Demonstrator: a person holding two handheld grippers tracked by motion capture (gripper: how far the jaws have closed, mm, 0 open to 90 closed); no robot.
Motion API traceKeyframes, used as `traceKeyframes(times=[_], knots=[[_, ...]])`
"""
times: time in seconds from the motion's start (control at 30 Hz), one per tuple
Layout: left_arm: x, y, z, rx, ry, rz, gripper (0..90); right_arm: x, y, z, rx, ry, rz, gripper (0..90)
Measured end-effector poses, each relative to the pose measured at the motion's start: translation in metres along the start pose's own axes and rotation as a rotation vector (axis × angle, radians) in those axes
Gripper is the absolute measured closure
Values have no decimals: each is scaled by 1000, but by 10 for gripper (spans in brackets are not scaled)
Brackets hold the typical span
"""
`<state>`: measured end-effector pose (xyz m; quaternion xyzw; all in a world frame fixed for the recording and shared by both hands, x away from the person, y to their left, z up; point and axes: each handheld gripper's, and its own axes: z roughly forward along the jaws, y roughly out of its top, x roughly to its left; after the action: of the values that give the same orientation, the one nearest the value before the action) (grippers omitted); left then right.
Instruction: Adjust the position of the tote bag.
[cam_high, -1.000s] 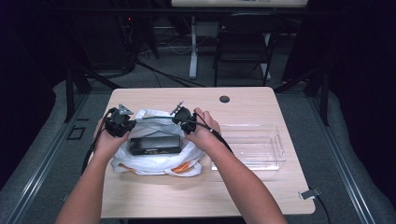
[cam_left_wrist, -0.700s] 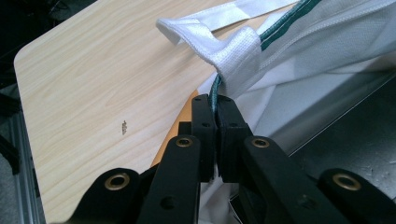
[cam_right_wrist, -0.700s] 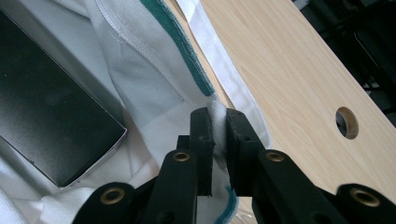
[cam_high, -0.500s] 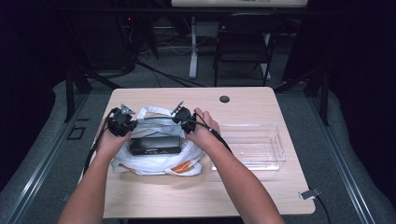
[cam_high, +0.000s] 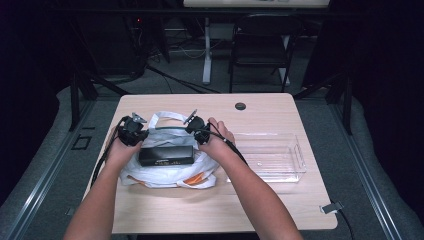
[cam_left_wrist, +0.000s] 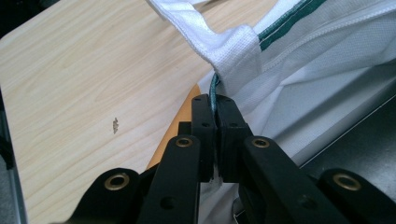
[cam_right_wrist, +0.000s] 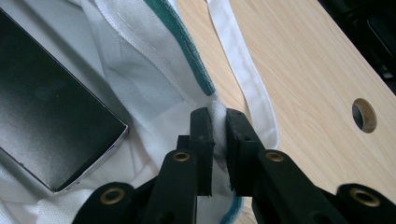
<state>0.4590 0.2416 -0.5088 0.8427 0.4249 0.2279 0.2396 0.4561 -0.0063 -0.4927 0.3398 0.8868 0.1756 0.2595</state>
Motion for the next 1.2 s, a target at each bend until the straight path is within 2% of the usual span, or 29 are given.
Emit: traceKeyframes(times=[0.2,0.23,0.73,0.93,1.03,1.07,1.1,1.2], knots=[[-1,0,3,12,0,-2,881,1,-1,4,-4,-4,1,824],[-1,0,4,10,-2,-3,881,0,0,4,8,-2,-8,824],[-3,-1,11,34,-6,3,878,1,-2,13,31,8,12,824],[-2,-1,12,46,-21,-1,878,0,-2,14,39,18,12,824],[-2,-1,12,47,-20,-3,878,-1,-2,15,45,21,9,824],[-2,-1,12,48,-20,-4,877,1,-3,16,23,20,29,824],[-2,-1,13,50,-16,-4,877,0,-2,15,42,19,14,824],[-2,-1,11,42,-7,-2,857,0,-2,16,46,18,19,824]])
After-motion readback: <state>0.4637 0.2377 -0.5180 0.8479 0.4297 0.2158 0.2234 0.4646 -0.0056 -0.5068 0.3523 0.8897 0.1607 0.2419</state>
